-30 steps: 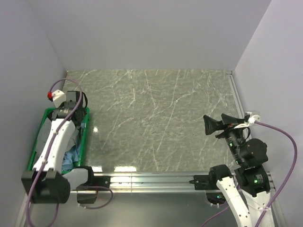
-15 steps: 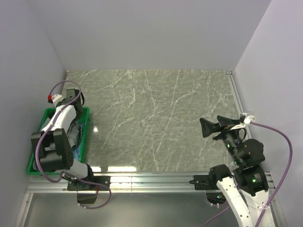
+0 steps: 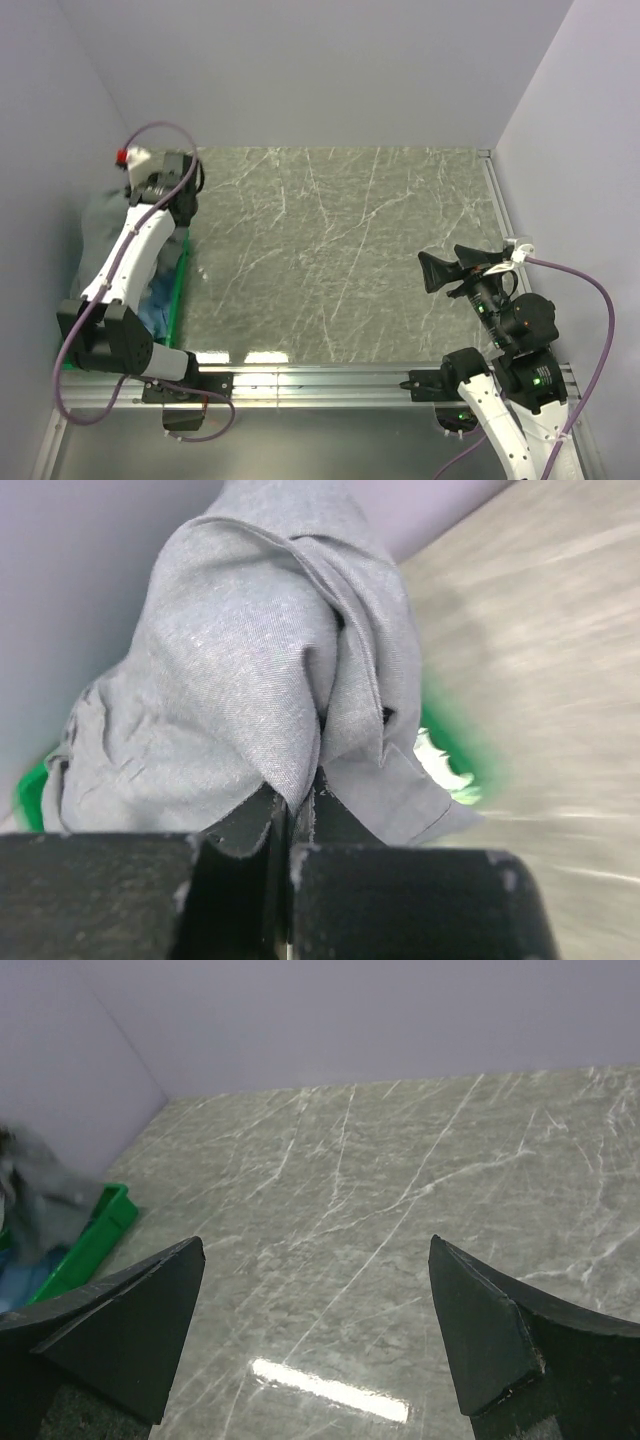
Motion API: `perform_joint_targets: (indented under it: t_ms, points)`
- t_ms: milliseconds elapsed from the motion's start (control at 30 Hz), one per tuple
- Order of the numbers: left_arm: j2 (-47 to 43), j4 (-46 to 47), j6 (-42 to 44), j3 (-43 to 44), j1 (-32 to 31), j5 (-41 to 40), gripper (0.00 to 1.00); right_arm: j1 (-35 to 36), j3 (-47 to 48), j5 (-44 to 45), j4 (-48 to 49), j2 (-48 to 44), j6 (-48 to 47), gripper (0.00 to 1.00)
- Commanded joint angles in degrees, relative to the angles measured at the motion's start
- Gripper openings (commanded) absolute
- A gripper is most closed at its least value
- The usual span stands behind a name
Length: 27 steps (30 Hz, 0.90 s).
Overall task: Fold and stack the long sleeve shirts
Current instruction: Grab the shirt from the pile, then move the shirt to the center of the board
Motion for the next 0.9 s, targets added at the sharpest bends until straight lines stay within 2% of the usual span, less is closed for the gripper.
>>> perform_joint_targets:
  t_ms: [0, 33, 67, 100, 133, 167, 200, 267, 300, 333, 367, 400, 467, 500, 533, 567, 633, 667, 733, 767, 833, 867]
  points:
    - [-1.35, -4.47, 2.38, 18.26, -8.43, -12.28, 0.01, 0.43, 1.12, -1.07, 1.65, 0.82, -0.93, 1.0]
    - [0.14, -5.26, 4.39, 21.81, -10.71, -13.53, 0.01, 0.34, 1.3, -1.07, 1.3, 0.91, -1.02, 1.0]
    - [0.85, -4.48, 6.32, 25.15, -15.61, -14.67, 0.01, 0.34, 1.73, -1.07, 1.03, 1.0, -1.19, 1.0]
    - [2.07, -2.56, 11.56, 30.92, -18.01, -15.9, 0.01, 0.43, 1.91, -0.9, 0.68, 1.0, -1.28, 1.0]
    - [2.61, -0.63, 14.4, 33.33, -23.17, -16.26, 0.02, 0.43, 2.0, -0.63, 0.59, 0.92, -1.46, 1.0]
    - [3.05, 6.35, 17.47, 35.18, -25.74, -16.87, 0.02, 0.51, 2.18, -0.46, 0.59, 0.91, -1.46, 1.0]
    - [3.23, 11.47, 26.64, 36.33, -28.38, -19.4, 0.02, 0.43, 2.18, -0.37, 0.59, 0.83, -1.46, 1.0]
    - [3.05, 26.81, 39.93, 34.86, -35.85, -22.05, 0.03, 0.43, 2.44, -0.19, 0.42, 0.65, -1.2, 1.0]
    - [2.53, 46.13, 56.45, 31.02, -38.05, -22.5, 0.04, 0.34, 2.62, -0.19, 0.24, 0.65, -1.11, 1.0]
    - [2.52, 56.85, 62.79, 29.42, -42.25, -21.11, 0.04, 0.43, 2.79, -0.1, 0.15, 0.56, -1.11, 1.0]
    - [2.87, 62.44, 66.51, 28.79, -44.03, -19.36, 0.04, 0.34, 2.88, 0.16, -0.02, 0.39, -1.2, 1.0]
    - [4.62, 62.24, 65.68, 30.87, -45.53, -17.6, 0.05, 0.43, 2.97, 0.33, -0.2, 0.21, -1.28, 1.0]
    - [7.17, 53.67, 57.8, 35.97, -47.82, -11.8, 0.05, 0.43, 3.23, 1.03, -0.64, -0.05, -1.46, 1.0]
    - [9.27, 47.36, 47.4, 40.6, -47.91, -9.17, 0.06, 0.43, 3.32, 1.21, -0.99, -0.14, -1.55, 1.0]
    - [9.9, 39.29, 42.51, 42.04, -47.91, -5.06, 0.08, 0.43, 3.5, 1.3, -1.34, -0.31, -1.46, 1.0]
    - [9.99, 37.47, 37.85, 42.23, -47.91, 0.9, 0.08, 0.43, 3.58, 1.3, -1.43, -0.58, -1.63, 1.0]
    - [8.07, 38.66, 30.44, 37.42, -47.92, 7.69, 0.09, 0.43, 3.5, 1.13, -1.87, -1.1, -1.81, 1.0]
    - [6.93, 40.25, 28.77, 31.66, -47.91, 13.73, 0.11, 0.43, 3.41, 1.04, -1.96, -1.54, -1.99, 1.0]
    - [2.89, 45.15, 23.32, 25.39, -47.74, 19.39, 0.13, 0.43, 3.15, 0.78, -1.96, -2.16, -2.25, 1.0]
    - [1.4, 46.66, 21.82, 18.66, -47.48, 24.38, 0.16, 0.43, 2.8, 0.69, -1.78, -2.68, -2.16, 1.0]
    - [-2.82, 49.04, 16.73, 12.03, -46.6, 27.93, 0.22, 0.43, 2.27, -0.54, -1.17, -2.86, -2.08, 1.0]
    - [-4.14, 49.31, 15.06, 5.91, -46.25, 29.34, 0.36, 0.43, 2.18, -0.89, -0.99, -2.69, -2.08, 1.0]
